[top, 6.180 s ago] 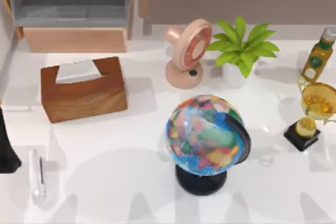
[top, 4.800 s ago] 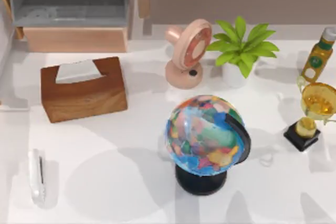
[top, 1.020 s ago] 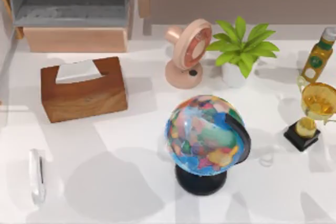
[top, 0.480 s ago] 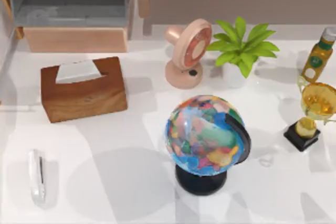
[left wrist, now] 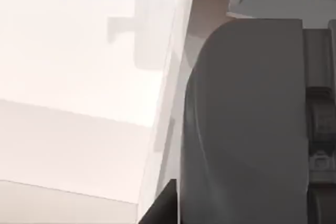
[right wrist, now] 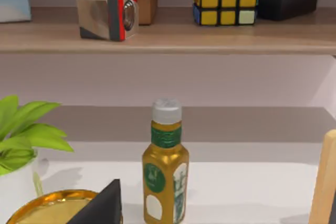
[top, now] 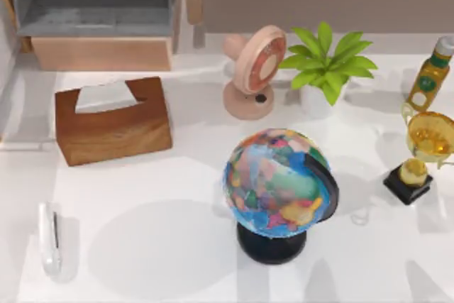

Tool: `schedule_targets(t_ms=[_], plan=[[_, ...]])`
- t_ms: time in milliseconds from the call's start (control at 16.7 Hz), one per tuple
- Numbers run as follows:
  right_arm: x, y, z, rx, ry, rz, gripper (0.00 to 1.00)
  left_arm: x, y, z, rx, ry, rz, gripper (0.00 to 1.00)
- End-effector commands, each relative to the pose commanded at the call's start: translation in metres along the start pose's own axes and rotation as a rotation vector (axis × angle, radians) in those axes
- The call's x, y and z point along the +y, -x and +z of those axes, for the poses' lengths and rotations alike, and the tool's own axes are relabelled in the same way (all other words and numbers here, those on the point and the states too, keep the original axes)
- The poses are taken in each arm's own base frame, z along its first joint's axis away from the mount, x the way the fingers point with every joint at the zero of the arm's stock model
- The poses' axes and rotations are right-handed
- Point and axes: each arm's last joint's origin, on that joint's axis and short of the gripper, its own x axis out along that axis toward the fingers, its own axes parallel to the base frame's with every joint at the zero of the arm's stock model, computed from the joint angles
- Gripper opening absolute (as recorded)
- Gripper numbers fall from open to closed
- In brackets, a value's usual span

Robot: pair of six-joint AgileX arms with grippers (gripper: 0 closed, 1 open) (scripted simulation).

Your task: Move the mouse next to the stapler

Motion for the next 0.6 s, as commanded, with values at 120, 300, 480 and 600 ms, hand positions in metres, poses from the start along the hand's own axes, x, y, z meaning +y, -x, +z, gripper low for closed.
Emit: schedule_targets(t_ms=[120, 300, 480, 600], plan=[[0.000, 0.000, 0.000, 0.000, 0.000, 0.000, 1.00, -0.036, -0.001, -0.028, 0.023, -0.009, -0.032, 0.00], [0.000, 0.000, 0.000, 0.000, 0.000, 0.000, 1.00, -0.085, -0.011, -0.082, 0.099, -0.045, -0.063, 0.00], [0.000, 0.000, 0.000, 0.000, 0.000, 0.000, 1.00, -0.118, -0.025, -0.143, 0.192, -0.091, -0.062, 0.00], [0.000, 0.000, 0.000, 0.000, 0.000, 0.000, 1.00, -0.131, -0.033, -0.181, 0.248, -0.123, -0.047, 0.00]])
